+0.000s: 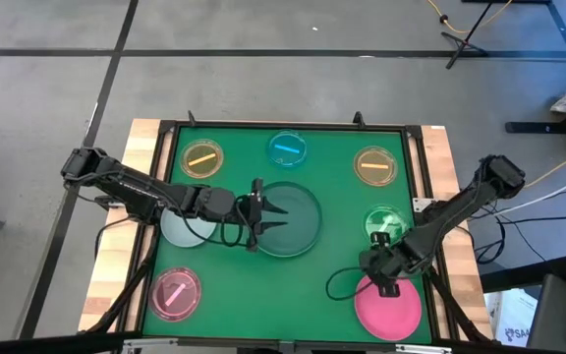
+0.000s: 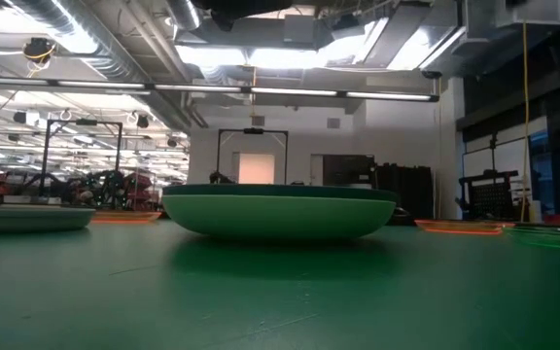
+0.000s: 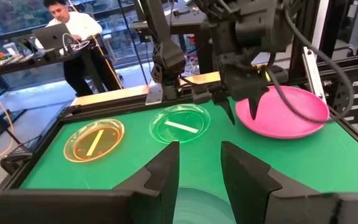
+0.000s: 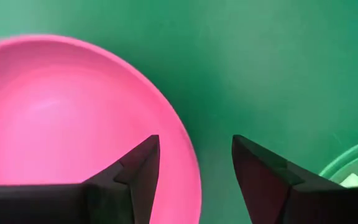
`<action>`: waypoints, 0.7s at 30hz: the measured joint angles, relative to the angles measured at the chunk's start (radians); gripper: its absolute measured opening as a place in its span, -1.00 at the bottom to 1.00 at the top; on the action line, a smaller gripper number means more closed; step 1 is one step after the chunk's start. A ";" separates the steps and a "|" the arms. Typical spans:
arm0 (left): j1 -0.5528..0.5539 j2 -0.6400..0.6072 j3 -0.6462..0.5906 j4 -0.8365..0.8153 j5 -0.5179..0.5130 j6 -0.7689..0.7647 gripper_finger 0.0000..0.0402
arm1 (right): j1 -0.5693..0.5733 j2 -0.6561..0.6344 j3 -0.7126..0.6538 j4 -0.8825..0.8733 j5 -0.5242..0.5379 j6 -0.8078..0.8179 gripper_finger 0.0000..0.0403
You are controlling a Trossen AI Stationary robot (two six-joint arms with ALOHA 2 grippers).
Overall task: Stack plastic plates
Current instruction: Stack the pink plate on top of the green plate
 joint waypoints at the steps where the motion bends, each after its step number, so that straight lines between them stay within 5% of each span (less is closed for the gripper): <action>1: 0.000 0.000 0.000 0.000 0.000 0.000 -0.44 | 0.000 0.015 0.000 0.000 -0.006 -0.009 -0.04; 8: 0.006 0.000 0.000 0.000 -0.003 -0.004 -0.44 | -0.002 0.057 0.000 0.025 -0.041 -0.083 -0.13; 21: 0.005 0.000 0.000 0.000 -0.001 -0.007 -0.44 | -0.004 0.058 -0.036 0.072 -0.049 -0.097 -0.95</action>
